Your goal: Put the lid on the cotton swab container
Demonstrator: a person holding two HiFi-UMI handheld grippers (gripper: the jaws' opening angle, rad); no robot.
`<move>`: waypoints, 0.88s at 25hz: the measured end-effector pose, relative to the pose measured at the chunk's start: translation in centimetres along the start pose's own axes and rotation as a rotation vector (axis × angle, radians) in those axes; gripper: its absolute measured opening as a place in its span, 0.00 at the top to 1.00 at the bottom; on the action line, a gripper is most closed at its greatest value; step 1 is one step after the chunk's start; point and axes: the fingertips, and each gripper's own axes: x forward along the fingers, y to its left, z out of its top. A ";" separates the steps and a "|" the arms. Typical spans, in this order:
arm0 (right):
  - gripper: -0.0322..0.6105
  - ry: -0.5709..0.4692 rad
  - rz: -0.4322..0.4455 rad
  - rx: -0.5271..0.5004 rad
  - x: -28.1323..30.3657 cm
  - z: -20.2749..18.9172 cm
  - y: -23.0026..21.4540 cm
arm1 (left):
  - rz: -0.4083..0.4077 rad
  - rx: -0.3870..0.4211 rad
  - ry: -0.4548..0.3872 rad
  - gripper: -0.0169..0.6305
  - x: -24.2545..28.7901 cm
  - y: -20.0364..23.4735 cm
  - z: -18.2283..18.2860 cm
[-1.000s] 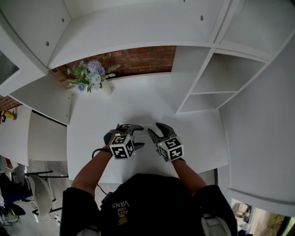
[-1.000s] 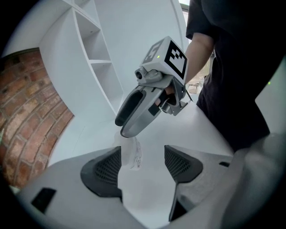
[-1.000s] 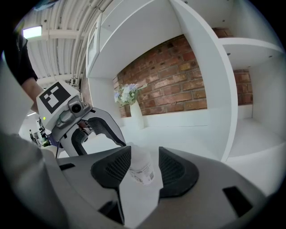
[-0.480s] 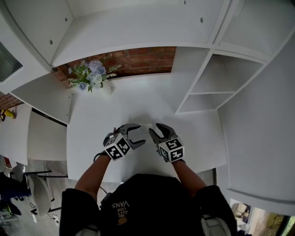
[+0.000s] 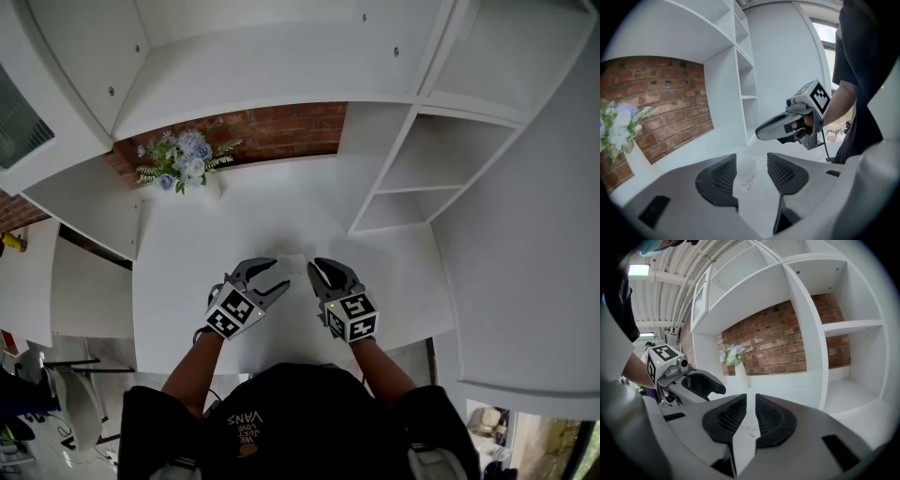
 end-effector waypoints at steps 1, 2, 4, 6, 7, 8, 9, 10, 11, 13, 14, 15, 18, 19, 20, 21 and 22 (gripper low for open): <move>0.87 -0.010 -0.008 0.000 -0.4 0.4 0.2 | 0.010 -0.009 -0.015 0.66 -0.3 0.0 0.3; 0.88 -0.020 -0.016 0.000 -0.8 0.8 0.4 | 0.021 -0.019 -0.030 0.69 -0.7 0.0 0.5; 0.89 -0.040 -0.033 0.000 -1.6 1.6 0.9 | 0.039 -0.035 -0.060 0.78 -1.5 0.0 0.9; 0.89 -0.058 -0.052 0.000 -2.3 2.2 1.4 | 0.055 -0.046 -0.089 0.87 -2.5 -0.2 1.2; 0.89 -0.065 -0.061 0.001 -2.6 2.5 1.7 | 0.061 -0.052 -0.104 0.89 -3.0 -0.3 1.4; 0.90 -0.071 -0.070 0.001 -3.0 2.7 2.0 | 0.066 -0.056 -0.118 0.91 -3.5 -0.4 1.6; 0.91 -0.076 -0.078 0.002 -3.3 2.8 2.4 | 0.067 -0.058 -0.129 0.93 -3.9 -0.6 1.6; 0.91 -0.080 -0.087 0.001 -3.6 2.9 2.7 | 0.065 -0.060 -0.135 0.94 -4.4 -0.9 1.7; 0.93 -0.083 -0.095 0.000 -3.8 3.0 3.0 | 0.061 -0.063 -0.139 0.95 -4.8 -1.2 1.6; 0.94 -0.091 -0.111 0.000 -4.4 3.2 3.7 | 0.059 -0.069 -0.144 0.96 -5.6 -1.8 1.5; 0.94 -0.095 -0.119 0.000 -4.7 3.3 4.1 | 0.062 -0.073 -0.149 0.96 -6.1 -2.0 1.4; 0.95 -0.100 -0.127 -0.001 -5.1 3.4 4.5 | 0.065 -0.079 -0.156 0.96 -6.6 -2.3 1.3; 0.95 -0.115 -0.156 0.000 -6.2 3.5 5.5 | 0.068 -0.103 -0.170 0.96 -8.1 -3.1 1.1; 0.95 -0.118 -0.164 0.001 -6.5 3.5 6.0 | 0.068 -0.115 -0.177 0.96 -8.7 -3.3 1.0; 0.95 -0.120 -0.171 0.003 -6.8 3.5 6.4 | 0.069 -0.128 -0.185 0.96 -9.2 -3.5 0.9; 0.95 -0.121 -0.178 0.005 -7.1 3.4 6.9 | 0.069 -0.140 -0.194 0.96 -9.8 -3.7 0.8; 0.95 -0.123 -0.185 0.006 -7.4 3.4 7.3 | 0.069 -0.148 -0.200 0.96 -10.3 -3.9 0.8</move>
